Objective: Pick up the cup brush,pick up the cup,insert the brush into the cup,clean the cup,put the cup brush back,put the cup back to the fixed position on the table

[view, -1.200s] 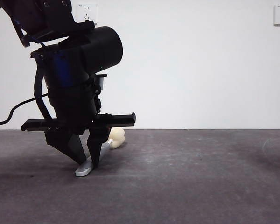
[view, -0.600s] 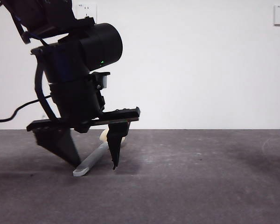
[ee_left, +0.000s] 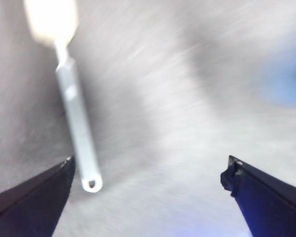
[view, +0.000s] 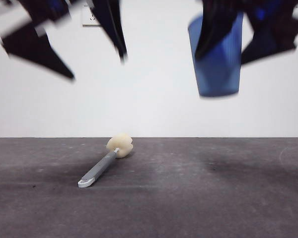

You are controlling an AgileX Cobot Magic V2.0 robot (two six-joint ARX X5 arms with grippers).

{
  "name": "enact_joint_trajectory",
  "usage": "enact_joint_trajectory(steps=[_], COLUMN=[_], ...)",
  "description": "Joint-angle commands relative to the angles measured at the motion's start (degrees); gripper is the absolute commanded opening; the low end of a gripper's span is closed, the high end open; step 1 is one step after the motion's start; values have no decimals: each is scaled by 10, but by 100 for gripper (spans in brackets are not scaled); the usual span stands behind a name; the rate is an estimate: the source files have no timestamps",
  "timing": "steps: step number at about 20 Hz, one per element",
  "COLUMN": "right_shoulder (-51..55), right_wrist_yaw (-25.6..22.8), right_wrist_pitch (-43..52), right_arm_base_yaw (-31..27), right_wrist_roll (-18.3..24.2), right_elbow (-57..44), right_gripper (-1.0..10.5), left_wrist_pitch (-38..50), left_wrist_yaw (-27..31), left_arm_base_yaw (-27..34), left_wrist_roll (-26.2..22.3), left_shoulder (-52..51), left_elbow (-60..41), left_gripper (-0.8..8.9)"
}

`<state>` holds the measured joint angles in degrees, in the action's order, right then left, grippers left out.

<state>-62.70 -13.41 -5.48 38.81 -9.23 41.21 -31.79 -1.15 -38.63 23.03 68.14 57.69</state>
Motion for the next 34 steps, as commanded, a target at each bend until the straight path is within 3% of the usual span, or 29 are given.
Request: enact_joint_trajectory(steps=[1,7,15,24,29,31,32,34], right_shoulder=[-63,-212,-281,-351,-368,-367,-367,-367], right_wrist_yaw=[27,56,56,76,76,74,75,75], right_wrist_pitch=[68,201,437,536,529,510,499,481], right_arm_base_yaw=[-31,-65,-101,-125,-124,-121,-121,-118], right_wrist_roll=[8,39,42,59,59,56,56,56], right_elbow=[-9,-10,-113,-125,-125,-125,-125,-125], right_gripper=[-13,-13,-13,-13,-11,26,97,351], left_wrist_pitch=[-26,-118,-176,-177,-185,-191,-193,-194], left_wrist_yaw=[-24,-36,-34,-33,-28,-19,-19,-19], left_arm_base_yaw=[0,0,0,0,0,0,0,0], left_wrist_roll=[-19,-23,-23,-23,-23,-23,-23,-23], left_shoulder=[-89,-241,-291,-291,-291,-291,-291,-291], left_elbow=[-3,-3,-3,-3,-3,-3,-3,-3], left_gripper=[534,534,534,534,534,534,534,534])
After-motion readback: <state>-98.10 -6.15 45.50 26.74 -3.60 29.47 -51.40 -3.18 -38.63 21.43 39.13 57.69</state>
